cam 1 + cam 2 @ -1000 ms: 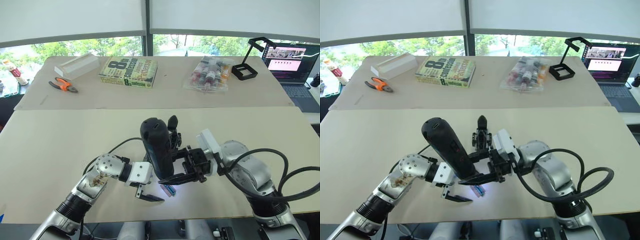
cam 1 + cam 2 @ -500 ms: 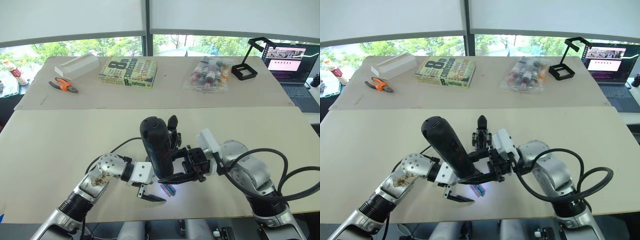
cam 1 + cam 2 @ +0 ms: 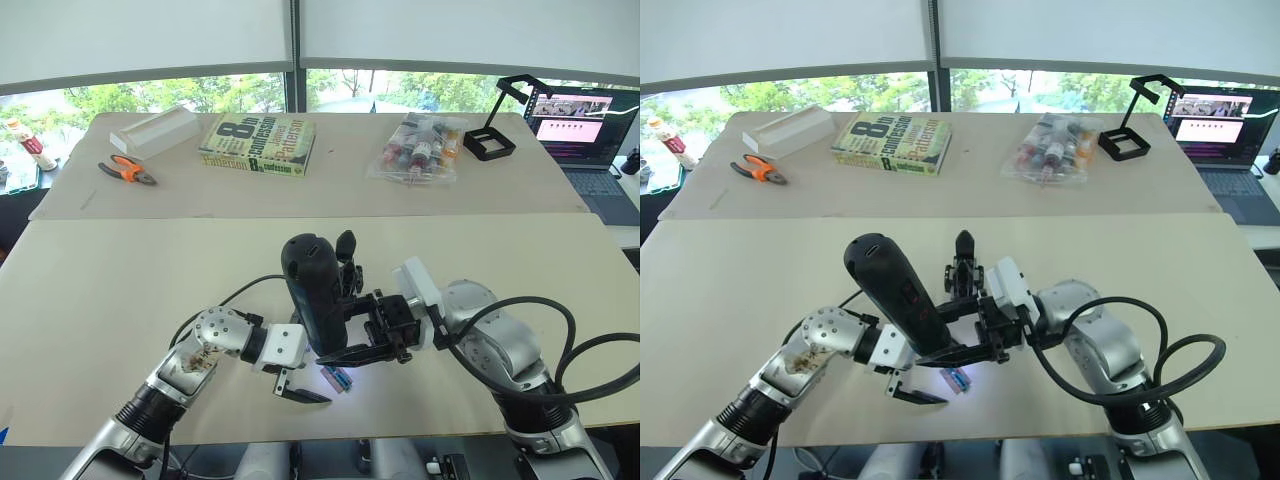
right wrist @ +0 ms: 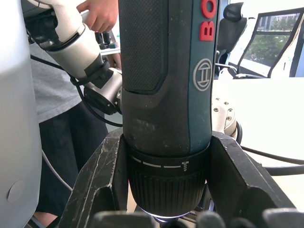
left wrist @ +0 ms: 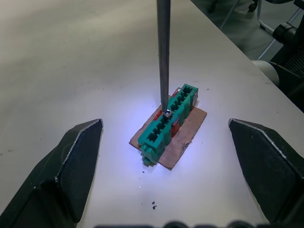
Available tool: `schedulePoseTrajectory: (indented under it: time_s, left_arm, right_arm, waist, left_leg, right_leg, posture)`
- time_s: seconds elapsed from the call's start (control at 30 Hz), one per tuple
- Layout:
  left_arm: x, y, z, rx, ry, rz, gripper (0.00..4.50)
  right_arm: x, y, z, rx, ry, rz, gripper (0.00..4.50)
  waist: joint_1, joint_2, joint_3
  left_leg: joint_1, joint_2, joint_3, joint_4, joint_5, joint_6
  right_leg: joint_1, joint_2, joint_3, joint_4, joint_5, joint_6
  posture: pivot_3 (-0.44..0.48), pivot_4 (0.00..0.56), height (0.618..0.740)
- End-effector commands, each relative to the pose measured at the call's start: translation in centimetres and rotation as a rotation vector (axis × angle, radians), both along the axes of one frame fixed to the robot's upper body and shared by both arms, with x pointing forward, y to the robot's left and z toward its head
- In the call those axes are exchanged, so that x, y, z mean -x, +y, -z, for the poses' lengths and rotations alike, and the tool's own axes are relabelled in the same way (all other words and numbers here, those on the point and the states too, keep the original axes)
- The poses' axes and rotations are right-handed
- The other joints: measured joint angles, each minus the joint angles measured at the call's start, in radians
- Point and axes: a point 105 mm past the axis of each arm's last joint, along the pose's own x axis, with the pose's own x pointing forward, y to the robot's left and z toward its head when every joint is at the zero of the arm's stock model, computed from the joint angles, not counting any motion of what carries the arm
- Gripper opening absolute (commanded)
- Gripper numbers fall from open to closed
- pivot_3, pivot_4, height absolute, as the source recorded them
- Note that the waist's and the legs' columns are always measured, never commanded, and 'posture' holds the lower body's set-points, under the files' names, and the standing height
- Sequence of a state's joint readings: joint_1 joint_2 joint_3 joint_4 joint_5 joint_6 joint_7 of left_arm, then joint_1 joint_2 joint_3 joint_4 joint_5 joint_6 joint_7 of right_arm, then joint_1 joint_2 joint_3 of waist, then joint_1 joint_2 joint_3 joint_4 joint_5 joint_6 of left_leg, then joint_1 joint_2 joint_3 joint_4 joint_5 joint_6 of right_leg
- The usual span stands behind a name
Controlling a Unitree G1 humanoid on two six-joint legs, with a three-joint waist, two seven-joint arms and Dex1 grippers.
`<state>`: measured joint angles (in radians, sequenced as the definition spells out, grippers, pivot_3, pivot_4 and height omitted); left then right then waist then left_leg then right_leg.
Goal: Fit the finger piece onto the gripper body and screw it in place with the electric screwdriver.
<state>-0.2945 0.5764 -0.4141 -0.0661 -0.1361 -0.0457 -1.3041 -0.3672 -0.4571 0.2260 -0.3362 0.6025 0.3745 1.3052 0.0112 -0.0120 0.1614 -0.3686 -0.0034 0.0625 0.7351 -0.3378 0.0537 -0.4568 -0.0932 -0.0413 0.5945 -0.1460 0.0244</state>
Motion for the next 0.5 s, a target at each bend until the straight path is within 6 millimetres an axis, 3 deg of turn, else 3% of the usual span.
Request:
schedulePoseTrajectory:
  time_s: [0.03, 0.5]
  left_arm:
    - [0.16, -0.13, -0.26, 0.008, -0.014, 0.008, 4.50]
    - [-0.08, -0.35, -0.38, 0.016, -0.014, 0.006, 4.50]
  right_arm:
    - [0.41, 0.09, -1.08, -0.033, -0.060, -0.022, 1.90]
    - [0.27, 0.05, -1.07, -0.030, -0.060, -0.017, 1.90]
  waist:
    - [0.000, 0.000, 0.000]
    - [0.000, 0.000, 0.000]
  left_leg:
    - [0.000, 0.000, 0.000, 0.000, 0.000, 0.000]
    - [0.000, 0.000, 0.000, 0.000, 0.000, 0.000]
  right_leg:
    - [0.000, 0.000, 0.000, 0.000, 0.000, 0.000]
    - [0.000, 0.000, 0.000, 0.000, 0.000, 0.000]
  posture:
    - [0.000, 0.150, 0.740]
    - [0.000, 0.150, 0.740]
